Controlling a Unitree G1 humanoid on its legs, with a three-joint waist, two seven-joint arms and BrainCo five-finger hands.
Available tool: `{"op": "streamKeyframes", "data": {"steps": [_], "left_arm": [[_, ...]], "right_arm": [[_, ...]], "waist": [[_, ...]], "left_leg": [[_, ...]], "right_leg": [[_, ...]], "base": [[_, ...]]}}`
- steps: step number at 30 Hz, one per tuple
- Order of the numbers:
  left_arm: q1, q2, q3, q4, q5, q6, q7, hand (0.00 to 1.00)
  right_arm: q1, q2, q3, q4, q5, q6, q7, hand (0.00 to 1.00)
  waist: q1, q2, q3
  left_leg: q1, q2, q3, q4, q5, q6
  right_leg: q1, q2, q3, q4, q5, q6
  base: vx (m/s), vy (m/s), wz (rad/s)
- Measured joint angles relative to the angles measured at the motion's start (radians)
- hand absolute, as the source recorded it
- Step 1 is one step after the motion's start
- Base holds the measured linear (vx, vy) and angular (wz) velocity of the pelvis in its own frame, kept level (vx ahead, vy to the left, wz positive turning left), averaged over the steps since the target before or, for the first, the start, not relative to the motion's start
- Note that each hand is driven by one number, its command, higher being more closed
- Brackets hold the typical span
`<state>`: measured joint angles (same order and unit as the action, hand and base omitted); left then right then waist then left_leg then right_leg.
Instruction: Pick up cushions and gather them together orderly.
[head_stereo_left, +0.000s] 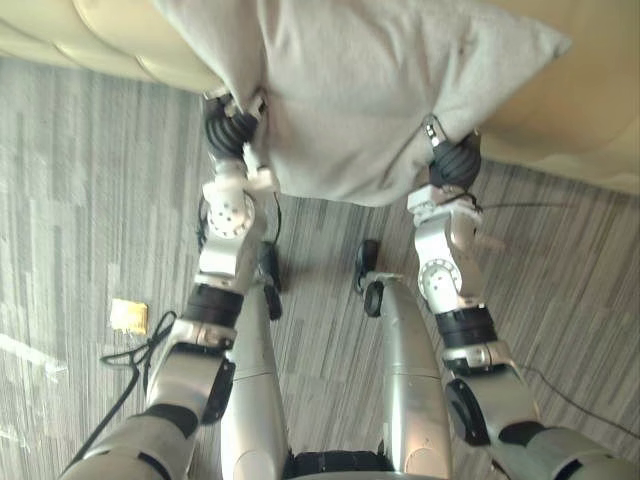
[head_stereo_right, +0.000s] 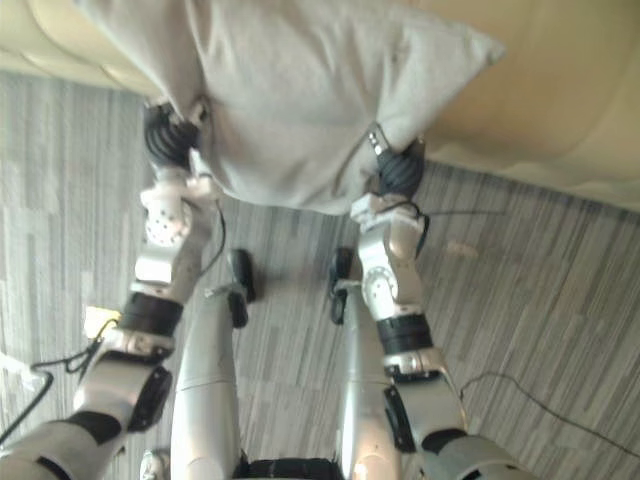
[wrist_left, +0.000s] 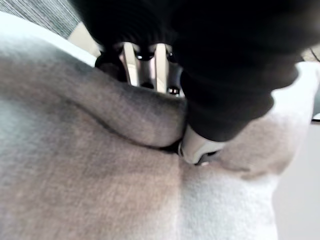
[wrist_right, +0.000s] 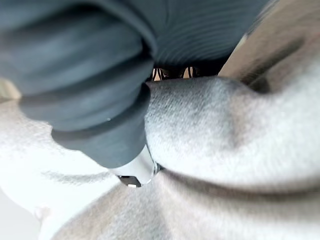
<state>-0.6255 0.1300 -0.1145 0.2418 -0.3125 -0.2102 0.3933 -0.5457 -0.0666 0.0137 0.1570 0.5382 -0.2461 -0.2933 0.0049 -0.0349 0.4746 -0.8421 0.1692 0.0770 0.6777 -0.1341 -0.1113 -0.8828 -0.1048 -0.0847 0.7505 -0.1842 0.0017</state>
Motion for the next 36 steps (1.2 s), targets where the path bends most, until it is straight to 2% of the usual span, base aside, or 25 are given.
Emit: {"op": "streamKeyframes", "data": {"steps": [2, 4, 7, 10, 13, 15, 16, 18, 21, 22, 23, 24, 26, 27, 28, 29, 30, 31, 32, 33, 34, 35, 36], "left_arm": [[0.102, -0.035, -0.017, -0.075, 0.008, -0.003, 0.0, 1.0], [0.231, -0.064, -0.034, -0.124, 0.022, -0.012, -0.004, 1.0], [0.358, -0.08, -0.048, -0.172, 0.037, -0.015, -0.008, 1.0], [0.511, -0.085, -0.053, -0.248, 0.036, -0.021, -0.029, 1.0], [0.624, -0.084, -0.056, -0.314, 0.036, -0.023, -0.051, 1.0], [0.694, -0.084, -0.062, -0.352, 0.036, -0.022, -0.067, 1.0], [0.704, -0.083, -0.063, -0.352, 0.036, -0.022, -0.071, 1.0], [0.732, -0.082, -0.063, -0.35, 0.035, -0.017, -0.077, 1.0], [0.761, -0.08, -0.063, -0.351, 0.035, -0.017, -0.093, 1.0], [0.762, -0.074, -0.063, -0.351, 0.035, -0.017, -0.093, 1.0], [0.762, -0.065, -0.063, -0.351, 0.035, -0.018, -0.093, 1.0], [0.762, -0.06, -0.061, -0.35, 0.034, -0.019, -0.093, 1.0], [0.758, -0.06, -0.062, -0.341, 0.034, -0.021, -0.093, 1.0], [0.749, -0.059, -0.063, -0.324, 0.034, -0.02, -0.095, 1.0], [0.737, -0.054, -0.065, -0.299, 0.034, -0.018, -0.097, 1.0], [0.724, -0.055, -0.072, -0.269, 0.034, -0.017, -0.098, 1.0], [0.716, -0.065, -0.086, -0.237, 0.034, -0.001, -0.099, 1.0], [0.716, -0.066, -0.088, -0.233, 0.034, 0.007, -0.106, 1.0], [0.716, -0.068, -0.097, -0.229, 0.034, 0.018, -0.115, 1.0], [0.721, -0.076, -0.113, -0.229, 0.034, 0.024, -0.124, 1.0], [0.724, -0.083, -0.12, -0.23, 0.034, 0.024, -0.135, 1.0], [0.73, -0.093, -0.122, -0.231, 0.032, 0.023, -0.145, 1.0], [0.747, -0.106, -0.119, -0.231, 0.024, 0.023, -0.156, 1.0]], "right_arm": [[0.094, 0.001, 0.009, -0.086, -0.03, -0.001, 0.0, 1.0], [0.235, 0.003, 0.046, -0.156, -0.068, -0.01, 0.018, 1.0], [0.357, 0.014, 0.084, -0.193, -0.108, -0.011, 0.035, 1.0], [0.489, 0.025, 0.137, -0.235, -0.13, -0.01, 0.061, 1.0], [0.598, 0.025, 0.167, -0.27, -0.155, -0.008, 0.103, 1.0], [0.639, 0.025, 0.169, -0.27, -0.18, 0.0, 0.125, 1.0], [0.646, 0.026, 0.169, -0.27, -0.184, 0.001, 0.126, 1.0], [0.659, 0.026, 0.169, -0.266, -0.192, 0.016, 0.131, 1.0], [0.674, 0.027, 0.169, -0.253, -0.209, 0.021, 0.137, 1.0], [0.674, 0.027, 0.169, -0.248, -0.218, 0.021, 0.139, 1.0], [0.673, 0.026, 0.168, -0.238, -0.222, 0.02, 0.144, 1.0], [0.659, 0.029, 0.167, -0.209, -0.222, 0.018, 0.153, 1.0], [0.635, 0.024, 0.155, -0.16, -0.219, 0.021, 0.164, 1.0], [0.633, 0.02, 0.152, -0.144, -0.214, 0.023, 0.168, 1.0], [0.635, 0.014, 0.151, -0.135, -0.211, 0.03, 0.169, 1.0], [0.634, 0.005, 0.147, -0.126, -0.209, 0.032, 0.169, 1.0], [0.633, -0.027, 0.144, -0.113, -0.193, 0.037, 0.169, 1.0], [0.634, -0.039, 0.141, -0.112, -0.183, 0.043, 0.169, 1.0], [0.64, -0.049, 0.132, -0.112, -0.181, 0.053, 0.169, 1.0], [0.666, -0.055, 0.117, -0.121, -0.174, 0.058, 0.169, 1.0], [0.687, -0.056, 0.11, -0.136, -0.174, 0.06, 0.169, 1.0], [0.715, -0.058, 0.107, -0.164, -0.174, 0.06, 0.169, 1.0], [0.749, -0.064, 0.108, -0.202, -0.174, 0.062, 0.17, 1.0]], "waist": [[0.003, 0.0, -0.004], [0.004, 0.0, -0.093], [0.005, -0.001, -0.132], [0.016, 0.003, -0.199], [0.043, 0.004, -0.244], [0.046, 0.009, -0.257], [0.047, 0.01, -0.258], [0.048, 0.011, -0.258], [0.044, 0.016, -0.262], [0.045, 0.015, -0.269], [0.045, 0.009, -0.282], [0.048, -0.002, -0.299], [0.052, -0.005, -0.304], [0.052, -0.006, -0.305], [0.045, -0.021, -0.315], [0.033, -0.012, -0.313], [0.031, 0.02, -0.32], [0.033, 0.027, -0.323], [0.029, 0.031, -0.325], [0.024, 0.042, -0.334], [0.018, 0.046, -0.337], [0.014, 0.049, -0.336], [0.014, 0.054, -0.336]], "left_leg": [[0.124, -0.008, -0.003, -0.054, 0.0, 0.0], [0.209, -0.015, 0.001, -0.117, -0.002, -0.002], [0.329, -0.014, 0.015, -0.17, -0.009, -0.003], [0.412, -0.001, 0.03, -0.19, -0.033, -0.003], [0.481, 0.013, 0.058, -0.185, -0.072, 0.0], [0.526, 0.007, 0.072, -0.158, -0.125, 0.016], [0.536, 0.004, 0.071, -0.153, -0.135, 0.018], [0.58, -0.006, 0.08, -0.134, -0.167, 0.029], [0.655, -0.005, 0.076, -0.141, -0.191, 0.045], [0.669, -0.006, 0.076, -0.159, -0.193, 0.052], [0.671, -0.011, 0.076, -0.177, -0.191, 0.06], [0.676, -0.014, 0.073, -0.2, -0.189, 0.063], [0.693, -0.014, 0.064, -0.24, -0.188, 0.061], [0.706, -0.02, 0.049, -0.266, -0.184, 0.055], [0.719, -0.032, 0.035, -0.295, -0.179, 0.034], [0.733, -0.036, 0.006, -0.312, -0.179, 0.019], [0.759, -0.032, -0.048, -0.36, -0.169, 0.009], [0.779, -0.031, -0.065, -0.389, -0.143, -0.016], [0.8, -0.025, -0.096, -0.404, -0.122, -0.046], [0.794, -0.012, -0.127, -0.358, -0.122, -0.049], [0.763, -0.001, -0.149, -0.276, -0.119, -0.054], [0.707, 0.01, -0.162, -0.128, -0.102, -0.081], [0.639, 0.028, -0.165, 0.049, -0.041, -0.1]], "right_leg": [[0.12, -0.001, -0.013, -0.046, -0.001, 0.003], [0.197, 0.0, -0.014, -0.106, -0.003, 0.005], [0.317, 0.006, -0.013, -0.166, -0.005, 0.011], [0.407, 0.023, -0.007, -0.227, -0.002, 0.02], [0.472, 0.038, 0.017, -0.269, -0.006, 0.042], [0.528, 0.028, 0.03, -0.259, -0.012, 0.054], [0.534, 0.026, 0.034, -0.239, -0.012, 0.064], [0.491, -0.004, 0.022, -0.075, 0.018, 0.105], [0.478, -0.028, -0.001, 0.049, 0.102, 0.101], [0.471, -0.041, -0.019, 0.056, 0.11, 0.093], [0.467, -0.052, -0.038, 0.05, 0.079, 0.082], [0.464, -0.054, -0.069, 0.0, 0.03, 0.083], [0.465, -0.034, -0.09, -0.167, 0.026, 0.089], [0.467, -0.008, -0.056, -0.305, 0.069, 0.087], [0.484, 0.007, -0.014, -0.466, 0.154, 0.085], [0.506, 0.016, -0.007, -0.493, 0.245, 0.037], [0.512, 0.033, -0.024, -0.469, 0.216, 0.015], [0.496, 0.036, -0.028, -0.425, 0.189, -0.004], [0.482, 0.034, -0.044, -0.349, 0.127, -0.016], [0.505, 0.042, -0.08, -0.33, 0.071, -0.03], [0.537, 0.048, -0.106, -0.338, 0.043, -0.027], [0.574, 0.055, -0.129, -0.35, 0.023, -0.034], [0.63, 0.072, -0.147, -0.367, 0.013, -0.056]], "base": [[0.18, -0.041, -0.09], [0.2, 0.0, -0.11], [0.15, 0.022, -0.1], [0.13, 0.042, -0.21], [0.1, 0.071, -0.31], [0.13, 0.142, -0.19], [0.09, 0.108, -0.14], [0.04, 0.059, -0.07], [0.06, 0.082, 0.04], [0.08, 0.036, 0.01], [0.11, -0.007, -0.04], [0.16, -0.04, -0.15], [0.18, -0.076, -0.19], [0.25, -0.133, 0.03], [0.35, -0.218, 0.27], [0.39, -0.231, 0.37], [0.35, -0.194, 0.22], [0.35, -0.195, 0.11], [0.34, -0.228, 0.27], [0.34, -0.246, 0.52], [0.34, -0.237, 0.69], [0.33, -0.212, 0.68], [0.34, -0.195, 0.49]]}}
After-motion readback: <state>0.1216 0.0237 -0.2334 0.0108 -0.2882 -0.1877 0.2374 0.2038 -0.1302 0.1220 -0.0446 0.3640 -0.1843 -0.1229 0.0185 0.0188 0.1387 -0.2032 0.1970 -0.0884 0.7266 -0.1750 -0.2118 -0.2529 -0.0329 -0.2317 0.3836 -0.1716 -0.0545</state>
